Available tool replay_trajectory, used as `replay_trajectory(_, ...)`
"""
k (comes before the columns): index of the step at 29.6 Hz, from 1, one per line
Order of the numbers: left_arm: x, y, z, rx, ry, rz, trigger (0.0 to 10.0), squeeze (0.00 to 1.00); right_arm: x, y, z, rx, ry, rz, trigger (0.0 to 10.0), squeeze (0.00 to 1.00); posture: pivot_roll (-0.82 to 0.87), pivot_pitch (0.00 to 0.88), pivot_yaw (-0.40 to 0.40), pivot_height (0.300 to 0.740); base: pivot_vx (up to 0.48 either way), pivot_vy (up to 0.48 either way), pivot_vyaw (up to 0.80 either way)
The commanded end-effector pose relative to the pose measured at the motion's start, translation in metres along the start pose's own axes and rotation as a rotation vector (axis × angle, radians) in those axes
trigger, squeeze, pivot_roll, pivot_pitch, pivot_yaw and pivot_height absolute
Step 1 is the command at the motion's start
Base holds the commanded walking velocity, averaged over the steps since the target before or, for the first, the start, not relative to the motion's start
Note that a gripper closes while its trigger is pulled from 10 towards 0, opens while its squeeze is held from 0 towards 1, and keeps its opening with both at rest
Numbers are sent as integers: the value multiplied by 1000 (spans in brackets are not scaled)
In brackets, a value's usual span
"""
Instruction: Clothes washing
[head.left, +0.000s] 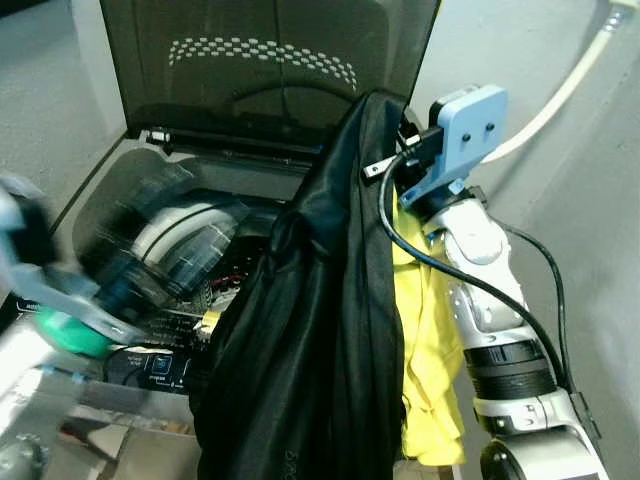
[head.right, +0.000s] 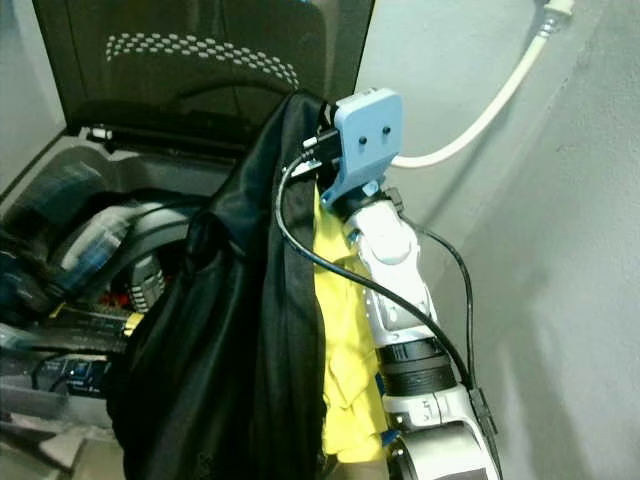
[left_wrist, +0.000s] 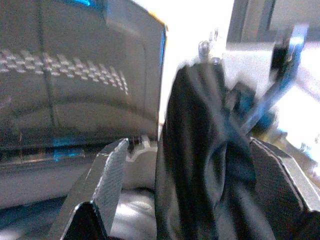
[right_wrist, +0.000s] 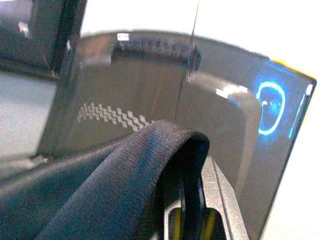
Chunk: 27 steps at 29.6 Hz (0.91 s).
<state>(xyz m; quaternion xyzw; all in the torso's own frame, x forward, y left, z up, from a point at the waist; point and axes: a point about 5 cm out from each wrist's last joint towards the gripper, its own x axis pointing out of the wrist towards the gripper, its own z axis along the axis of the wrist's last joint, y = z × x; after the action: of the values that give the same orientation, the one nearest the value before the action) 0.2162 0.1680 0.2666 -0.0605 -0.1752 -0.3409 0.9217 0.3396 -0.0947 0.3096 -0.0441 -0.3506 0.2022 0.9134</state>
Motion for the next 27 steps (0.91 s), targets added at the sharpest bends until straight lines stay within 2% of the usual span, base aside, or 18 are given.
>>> replay_trajectory(1,6,-10,-24,-24,149,-62,10000,0,12,-2,27,26,-116,2,10000,0,207,0,-30,740,0,0,0)
replay_trajectory(4,13,-14,-34,-51,193,-97,10000,0,18,4,38,72,-161,49,10000,0,202,0,-28,740,0,0,0)
replay_trajectory(7,35,-27,-44,-130,203,-241,10000,0,30,20,68,186,-271,195,10000,0,176,0,-21,740,0,0,0)
replay_trajectory(9,35,-27,-44,-130,203,-241,10000,0,30,20,68,186,-271,195,10000,0,176,0,-21,740,0,0,0)
replay_trajectory(11,51,-38,-53,-154,237,-327,10000,0,38,28,86,257,-335,268,10000,0,164,0,-19,740,0,0,0)
replay_trajectory(14,57,-42,-59,-151,256,-351,10000,0,40,31,94,293,-365,299,10000,0,164,0,-19,740,0,0,0)
replay_trajectory(15,66,-43,-64,-139,263,-345,10000,0,41,30,105,323,-395,303,10000,0,158,0,-22,740,0,0,0)
replay_trajectory(16,66,-43,-64,-139,263,-345,10000,0,41,30,105,323,-395,303,10000,0,158,0,-22,740,0,0,0)
replay_trajectory(17,75,-39,-67,-118,255,-309,10000,0,43,29,111,360,-416,327,10000,0,158,0,-21,740,0,0,0)
replay_trajectory(18,91,-21,-68,-76,234,-159,10000,0,44,23,116,377,-426,334,10000,0,154,0,-21,740,0,0,0)
replay_trajectory(19,91,-21,-68,-76,234,-159,10000,0,44,23,116,377,-426,334,10000,0,154,0,-21,740,0,0,0)
replay_trajectory(21,109,16,-64,-5,199,112,10000,0,43,10,117,388,-420,321,10000,0,150,0,-21,740,0,0,0)
replay_trajectory(22,109,16,-64,-5,199,112,10000,0,43,10,117,388,-420,321,10000,0,150,0,-21,740,0,0,0)
replay_trajectory(23,113,29,-61,22,186,197,10000,0,42,5,116,390,-412,309,10000,0,150,0,-21,740,0,0,0)
replay_trajectory(24,113,29,-61,22,186,197,10000,0,42,5,116,390,-412,309,10000,0,150,0,-21,740,0,0,0)
replay_trajectory(26,113,69,-49,114,157,408,10000,0,36,-9,117,454,-408,299,10000,0,149,0,-17,740,0,0,0)
replay_trajectory(27,108,90,-38,171,136,525,10000,0,33,-17,118,467,-408,286,10000,0,145,0,-12,740,0,0,0)
